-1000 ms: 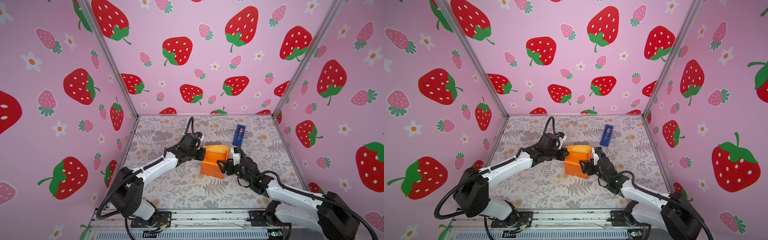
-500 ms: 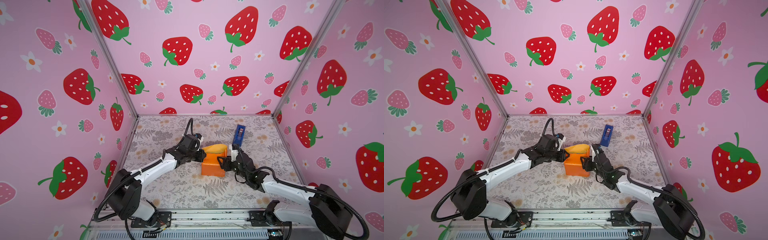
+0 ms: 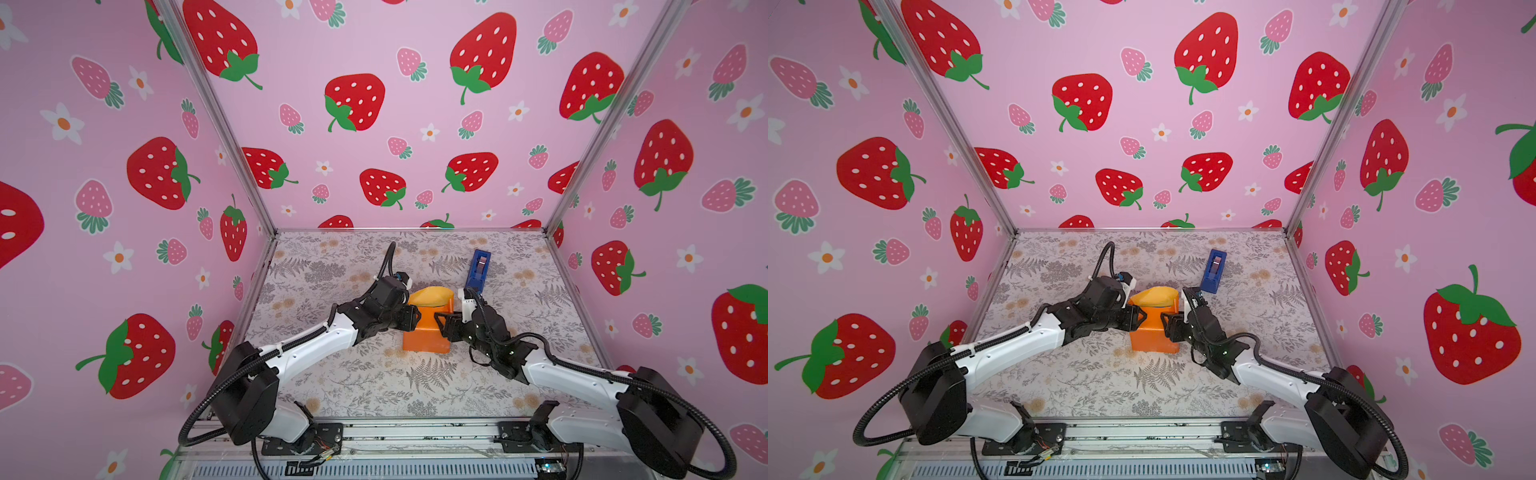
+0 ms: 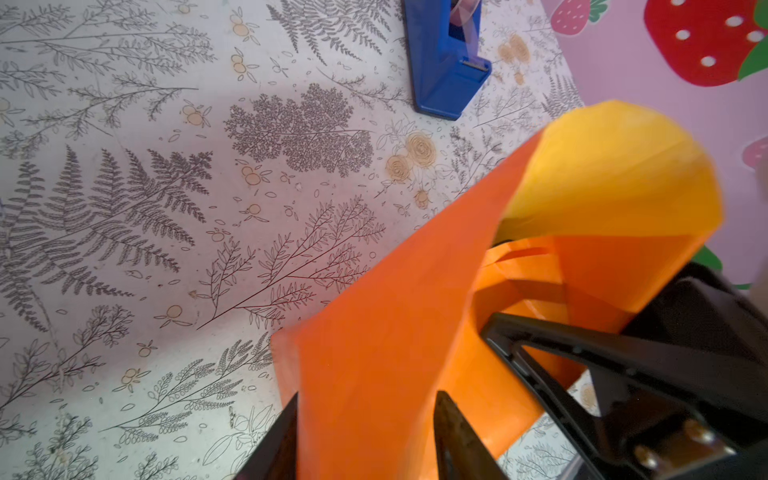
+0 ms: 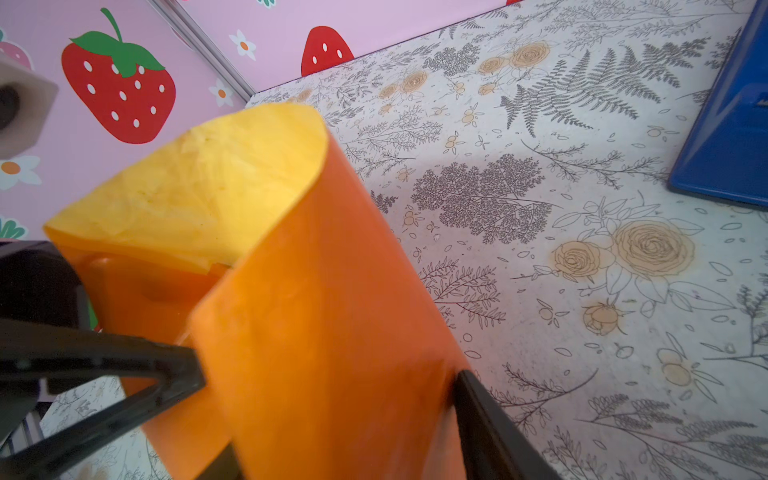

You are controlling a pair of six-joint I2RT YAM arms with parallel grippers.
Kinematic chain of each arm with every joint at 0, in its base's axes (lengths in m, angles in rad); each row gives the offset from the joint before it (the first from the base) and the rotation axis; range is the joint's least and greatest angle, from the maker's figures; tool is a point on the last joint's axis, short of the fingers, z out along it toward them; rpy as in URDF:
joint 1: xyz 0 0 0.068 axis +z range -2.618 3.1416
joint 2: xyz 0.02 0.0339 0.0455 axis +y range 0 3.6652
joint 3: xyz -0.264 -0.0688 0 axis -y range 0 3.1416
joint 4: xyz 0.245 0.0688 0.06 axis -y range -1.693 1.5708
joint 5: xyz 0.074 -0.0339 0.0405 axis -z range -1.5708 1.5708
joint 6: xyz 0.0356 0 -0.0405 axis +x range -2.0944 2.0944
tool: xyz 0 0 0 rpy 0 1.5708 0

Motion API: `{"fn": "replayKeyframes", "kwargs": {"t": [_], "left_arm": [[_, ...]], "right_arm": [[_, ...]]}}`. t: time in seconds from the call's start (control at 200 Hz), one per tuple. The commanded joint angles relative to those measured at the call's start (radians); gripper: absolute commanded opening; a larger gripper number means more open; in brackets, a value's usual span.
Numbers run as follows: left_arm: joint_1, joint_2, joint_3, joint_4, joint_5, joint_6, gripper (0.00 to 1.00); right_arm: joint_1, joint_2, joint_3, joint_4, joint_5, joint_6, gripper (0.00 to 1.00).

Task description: Wrap the gift box in paper

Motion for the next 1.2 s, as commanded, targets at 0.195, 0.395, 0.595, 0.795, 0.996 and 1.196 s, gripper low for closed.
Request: {"fn": "replayKeyframes", "kwargs": {"t": [0.195,0.395,0.595,0.795,0.996,1.196], "left_arm": [[-0.035,0.051,-0.004,-0.071,-0.155,-0.027,0.46],[-0.035,0.058,-0.015,-0.076,-0.150,-0.032,0.46],[-0.035,0.062,-0.012,-0.079,-0.148,-0.040,0.45],[-0.035,0.060,-0.013,-0.078,-0.145,-0.043,0.45],[-0.034,0.074,-0.008,-0.076,-0.133,-0.060,0.46],[-0.034,0.074,0.004,-0.081,-0.126,-0.063,0.46]], "right_arm": [[0.002,-0.004,-0.012,-0.133,0.041,0.010,0.59],[0.000,0.009,0.019,-0.149,0.108,0.014,0.58],[0.001,0.006,0.037,-0.145,0.178,0.007,0.49],[0.000,0.008,0.049,-0.133,0.175,-0.015,0.40],[0.007,0.018,0.078,-0.161,0.168,-0.030,0.33],[0.029,0.030,0.099,-0.191,0.206,-0.042,0.25]]}}
